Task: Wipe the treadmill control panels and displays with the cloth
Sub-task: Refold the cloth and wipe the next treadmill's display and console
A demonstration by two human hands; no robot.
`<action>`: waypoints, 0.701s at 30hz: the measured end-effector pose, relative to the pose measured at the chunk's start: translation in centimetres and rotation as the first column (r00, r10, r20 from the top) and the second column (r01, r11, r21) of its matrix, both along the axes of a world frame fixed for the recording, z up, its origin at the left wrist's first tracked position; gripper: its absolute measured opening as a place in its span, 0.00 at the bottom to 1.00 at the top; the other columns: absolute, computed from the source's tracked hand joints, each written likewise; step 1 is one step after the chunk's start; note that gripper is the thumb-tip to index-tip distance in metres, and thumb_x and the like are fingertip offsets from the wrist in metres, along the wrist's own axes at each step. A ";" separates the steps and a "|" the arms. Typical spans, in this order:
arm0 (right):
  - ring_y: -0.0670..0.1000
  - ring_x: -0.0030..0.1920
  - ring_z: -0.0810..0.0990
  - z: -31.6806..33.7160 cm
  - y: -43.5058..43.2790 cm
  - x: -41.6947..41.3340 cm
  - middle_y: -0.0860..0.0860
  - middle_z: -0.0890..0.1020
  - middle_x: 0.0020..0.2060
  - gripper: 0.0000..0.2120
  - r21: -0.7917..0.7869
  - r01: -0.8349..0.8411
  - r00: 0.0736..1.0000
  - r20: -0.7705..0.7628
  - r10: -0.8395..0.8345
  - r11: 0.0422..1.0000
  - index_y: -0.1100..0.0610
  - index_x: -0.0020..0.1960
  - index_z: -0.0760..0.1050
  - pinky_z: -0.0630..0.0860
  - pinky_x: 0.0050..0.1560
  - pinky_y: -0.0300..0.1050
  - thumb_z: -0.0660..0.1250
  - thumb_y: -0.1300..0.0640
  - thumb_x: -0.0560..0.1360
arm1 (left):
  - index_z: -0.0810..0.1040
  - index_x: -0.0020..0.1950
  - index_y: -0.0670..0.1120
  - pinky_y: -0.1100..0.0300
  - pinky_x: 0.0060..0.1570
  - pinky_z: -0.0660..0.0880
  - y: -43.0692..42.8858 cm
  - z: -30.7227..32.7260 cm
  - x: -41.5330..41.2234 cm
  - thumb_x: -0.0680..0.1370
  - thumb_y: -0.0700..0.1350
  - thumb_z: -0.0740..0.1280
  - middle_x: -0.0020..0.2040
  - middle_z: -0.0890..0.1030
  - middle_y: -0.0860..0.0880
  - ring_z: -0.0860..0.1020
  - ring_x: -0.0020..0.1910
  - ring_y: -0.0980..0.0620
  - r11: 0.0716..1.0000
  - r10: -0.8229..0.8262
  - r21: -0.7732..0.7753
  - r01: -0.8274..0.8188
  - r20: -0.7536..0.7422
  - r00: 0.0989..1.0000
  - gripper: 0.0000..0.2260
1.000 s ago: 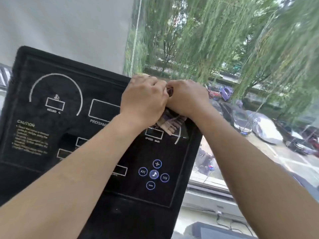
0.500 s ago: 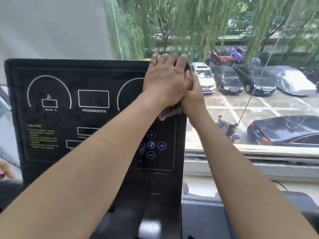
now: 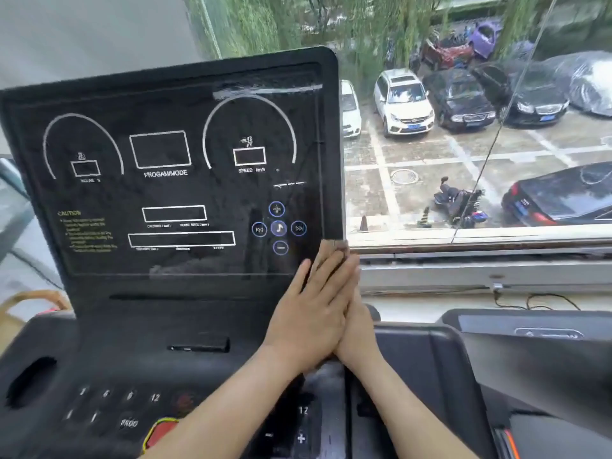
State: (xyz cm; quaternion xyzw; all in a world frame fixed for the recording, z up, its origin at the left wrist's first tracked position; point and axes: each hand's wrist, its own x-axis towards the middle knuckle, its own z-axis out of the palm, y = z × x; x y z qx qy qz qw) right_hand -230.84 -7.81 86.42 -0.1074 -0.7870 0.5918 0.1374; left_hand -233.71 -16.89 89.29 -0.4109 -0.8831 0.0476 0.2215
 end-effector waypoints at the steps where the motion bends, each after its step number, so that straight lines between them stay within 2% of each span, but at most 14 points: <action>1: 0.39 0.57 0.76 -1.4 -0.2 0.8 0.38 0.75 0.56 0.20 -0.001 -0.030 0.999 0.013 0.030 1.000 0.44 0.70 0.62 0.66 0.51 0.25 0.60 0.58 0.81 | 0.61 0.76 0.45 0.48 0.74 0.46 -0.5 -1.4 0.9 0.80 0.48 0.52 0.78 0.58 0.51 0.46 0.78 0.49 1.000 0.006 0.008 -0.006 0.019 1.000 0.24; 3: 0.28 0.55 0.73 -2.3 -0.3 1.4 0.31 0.71 0.57 0.22 0.054 -0.014 1.000 -0.015 0.015 0.998 0.34 0.66 0.58 0.67 0.53 0.25 0.60 0.55 0.82 | 0.59 0.76 0.45 0.47 0.73 0.50 -1.0 -2.0 1.4 0.79 0.48 0.53 0.77 0.58 0.52 0.51 0.77 0.49 1.000 0.002 0.021 -0.002 0.015 1.000 0.25; 5: 0.33 0.53 0.74 -1.1 -0.1 0.7 0.32 0.71 0.57 0.26 0.097 0.015 1.000 -0.016 -0.014 0.995 0.32 0.68 0.53 0.65 0.51 0.26 0.62 0.51 0.80 | 0.62 0.76 0.46 0.46 0.73 0.52 -1.1 -0.9 1.1 0.79 0.47 0.53 0.77 0.59 0.51 0.55 0.77 0.49 1.000 -0.027 0.002 0.027 0.002 1.000 0.24; 6: 0.39 0.55 0.75 0.1 -0.1 0.0 0.33 0.72 0.57 0.25 0.133 0.060 0.997 -0.064 -0.052 0.989 0.34 0.68 0.54 0.64 0.52 0.26 0.62 0.51 0.80 | 0.62 0.76 0.46 0.45 0.73 0.52 -1.0 0.3 0.7 0.80 0.48 0.53 0.77 0.59 0.51 0.56 0.76 0.49 1.000 -0.024 0.014 0.024 -0.003 1.000 0.24; 8: 0.45 0.56 0.77 3.9 0.4 -2.3 0.32 0.73 0.53 0.15 0.060 0.118 0.985 -0.137 -0.109 0.991 0.37 0.62 0.63 0.68 0.55 0.28 0.61 0.53 0.81 | 0.60 0.77 0.45 0.45 0.73 0.52 -0.1 3.6 -1.4 0.80 0.47 0.55 0.77 0.60 0.50 0.56 0.76 0.49 0.993 0.026 0.118 -0.019 -0.056 0.998 0.24; 10: 0.46 0.50 0.78 9.3 1.7 -6.2 0.38 0.77 0.50 0.11 0.051 0.175 0.951 -0.266 -0.156 0.983 0.45 0.61 0.67 0.74 0.54 0.40 0.62 0.52 0.80 | 0.60 0.77 0.46 0.45 0.74 0.53 1.3 8.4 -4.6 0.80 0.46 0.54 0.77 0.62 0.49 0.59 0.76 0.49 0.966 0.103 0.246 -0.076 -0.102 0.989 0.24; 12: 0.47 0.46 0.77 14.3 2.7 -9.5 0.45 0.78 0.50 0.17 0.114 0.219 0.924 -0.342 -0.169 0.969 0.53 0.65 0.67 0.72 0.47 0.42 0.63 0.49 0.79 | 0.61 0.77 0.46 0.46 0.74 0.52 2.1 13.3 -7.5 0.80 0.46 0.53 0.76 0.63 0.49 0.60 0.75 0.50 0.946 0.153 0.307 -0.109 -0.124 0.980 0.24; 14: 0.48 0.46 0.78 16.2 3.0 -11.0 0.46 0.79 0.49 0.20 0.086 0.244 0.910 -0.365 -0.197 0.966 0.55 0.67 0.67 0.70 0.43 0.39 0.63 0.48 0.79 | 0.60 0.77 0.46 0.47 0.74 0.51 2.6 15.4 -8.9 0.81 0.46 0.52 0.77 0.62 0.49 0.59 0.76 0.50 0.941 0.150 0.325 -0.096 -0.145 0.978 0.24; 18: 0.47 0.50 0.80 11.5 2.0 -8.5 0.49 0.81 0.55 0.21 0.020 0.226 0.902 -0.383 -0.201 0.974 0.52 0.69 0.66 0.76 0.49 0.40 0.65 0.51 0.78 | 0.58 0.77 0.43 0.47 0.74 0.54 1.8 11.1 -6.6 0.80 0.46 0.52 0.78 0.59 0.47 0.55 0.77 0.49 0.933 0.113 0.352 -0.074 -0.093 0.989 0.25; 21: 0.48 0.56 0.78 4.5 0.2 -4.0 0.48 0.79 0.60 0.22 0.022 0.173 0.958 -0.236 -0.163 0.985 0.50 0.70 0.65 0.72 0.52 0.40 0.64 0.50 0.77 | 0.56 0.77 0.42 0.46 0.72 0.58 -0.2 4.7 -2.9 0.78 0.47 0.54 0.78 0.56 0.47 0.54 0.77 0.48 0.965 0.090 0.251 -0.074 -0.054 0.994 0.28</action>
